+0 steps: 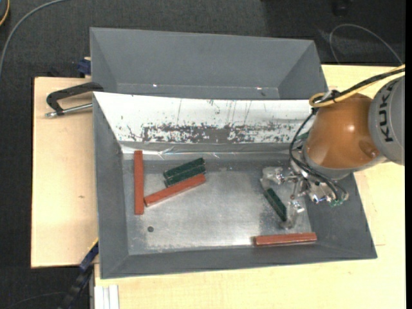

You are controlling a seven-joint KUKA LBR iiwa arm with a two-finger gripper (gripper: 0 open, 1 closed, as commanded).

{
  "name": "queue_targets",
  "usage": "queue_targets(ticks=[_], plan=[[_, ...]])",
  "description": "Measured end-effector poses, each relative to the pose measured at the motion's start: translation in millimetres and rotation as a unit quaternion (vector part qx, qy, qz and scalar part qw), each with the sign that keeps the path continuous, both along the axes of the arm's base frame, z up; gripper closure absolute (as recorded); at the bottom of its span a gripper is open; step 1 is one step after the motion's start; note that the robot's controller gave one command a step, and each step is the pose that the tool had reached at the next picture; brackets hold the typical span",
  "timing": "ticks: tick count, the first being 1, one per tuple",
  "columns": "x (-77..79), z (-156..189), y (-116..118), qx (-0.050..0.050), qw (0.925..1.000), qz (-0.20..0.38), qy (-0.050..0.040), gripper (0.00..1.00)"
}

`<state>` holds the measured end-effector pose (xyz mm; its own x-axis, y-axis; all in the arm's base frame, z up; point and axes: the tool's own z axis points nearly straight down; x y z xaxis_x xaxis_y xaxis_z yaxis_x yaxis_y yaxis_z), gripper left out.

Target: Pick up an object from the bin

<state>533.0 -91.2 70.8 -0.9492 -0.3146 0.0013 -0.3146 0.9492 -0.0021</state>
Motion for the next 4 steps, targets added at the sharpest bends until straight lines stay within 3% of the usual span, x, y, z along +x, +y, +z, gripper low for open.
queue_targets(ticks=[1, 2, 3, 4], plan=[[0.9, 0, 4, 0.002, 1.0000, 0.002, -0.0007, 1.00], [0.9, 0, 4, 0.002, 1.0000, 0.002, -0.0007, 0.00], [-6.2, 0, -52, 0.005, 0.9978, 0.066, -0.0025, 0.00], [55.3, 58, -58, 0.000, 0.9961, 0.088, -0.0083, 0.00]])
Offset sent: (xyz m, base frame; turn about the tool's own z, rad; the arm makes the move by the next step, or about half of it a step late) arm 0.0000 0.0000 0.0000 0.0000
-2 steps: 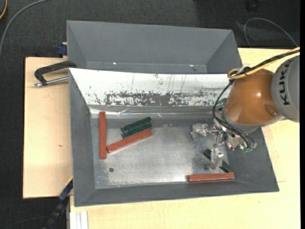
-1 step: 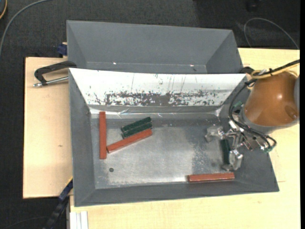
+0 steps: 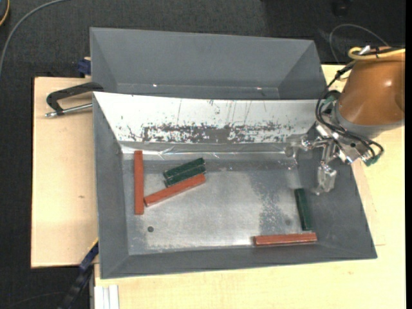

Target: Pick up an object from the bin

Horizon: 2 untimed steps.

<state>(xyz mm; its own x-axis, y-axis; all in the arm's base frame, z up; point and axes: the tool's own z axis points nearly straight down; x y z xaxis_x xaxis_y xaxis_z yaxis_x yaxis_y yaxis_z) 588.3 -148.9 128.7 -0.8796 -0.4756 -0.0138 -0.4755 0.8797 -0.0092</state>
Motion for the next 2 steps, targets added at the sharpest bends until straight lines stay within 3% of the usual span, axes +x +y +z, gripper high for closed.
queue_targets(ticks=[1, 2], plan=[[-51.7, -54, -1, 0.003, 0.9877, 0.156, 0.0069, 0.00], [-23.0, -57, 6, 0.003, 0.9259, 0.378, 0.0041, 0.00]])
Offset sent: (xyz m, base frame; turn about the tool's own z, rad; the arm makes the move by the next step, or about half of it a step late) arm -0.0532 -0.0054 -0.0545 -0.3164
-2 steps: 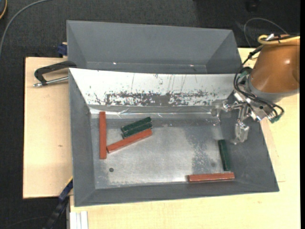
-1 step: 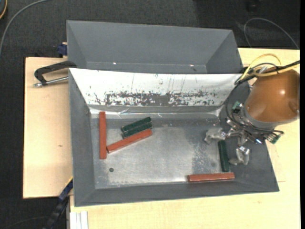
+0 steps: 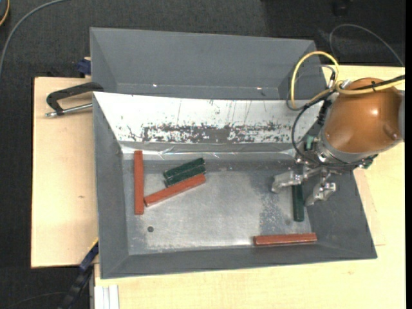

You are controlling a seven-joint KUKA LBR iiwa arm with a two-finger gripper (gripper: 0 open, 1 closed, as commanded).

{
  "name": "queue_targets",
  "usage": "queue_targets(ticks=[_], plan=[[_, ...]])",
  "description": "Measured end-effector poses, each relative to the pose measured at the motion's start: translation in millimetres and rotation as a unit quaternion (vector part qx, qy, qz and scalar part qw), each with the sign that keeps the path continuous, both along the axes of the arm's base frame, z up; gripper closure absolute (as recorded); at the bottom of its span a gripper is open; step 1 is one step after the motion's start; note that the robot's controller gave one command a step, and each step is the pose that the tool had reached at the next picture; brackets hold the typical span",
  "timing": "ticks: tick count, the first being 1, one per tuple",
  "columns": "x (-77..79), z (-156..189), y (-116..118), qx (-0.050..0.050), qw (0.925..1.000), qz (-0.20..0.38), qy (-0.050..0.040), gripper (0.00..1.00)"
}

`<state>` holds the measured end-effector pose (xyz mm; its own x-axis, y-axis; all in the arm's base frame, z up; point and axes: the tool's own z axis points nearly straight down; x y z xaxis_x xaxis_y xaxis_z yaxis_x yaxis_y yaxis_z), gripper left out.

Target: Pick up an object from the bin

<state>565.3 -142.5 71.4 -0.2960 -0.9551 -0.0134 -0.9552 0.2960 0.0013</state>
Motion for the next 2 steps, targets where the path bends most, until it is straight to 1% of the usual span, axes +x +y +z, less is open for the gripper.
queue_targets(ticks=[1, 2], plan=[[-0.1, 0, -5, -0.003, 1.0000, -0.001, -0.0005, 1.00], [12.3, 161, -2, -0.006, 0.9999, 0.012, -0.0030, 1.00]])
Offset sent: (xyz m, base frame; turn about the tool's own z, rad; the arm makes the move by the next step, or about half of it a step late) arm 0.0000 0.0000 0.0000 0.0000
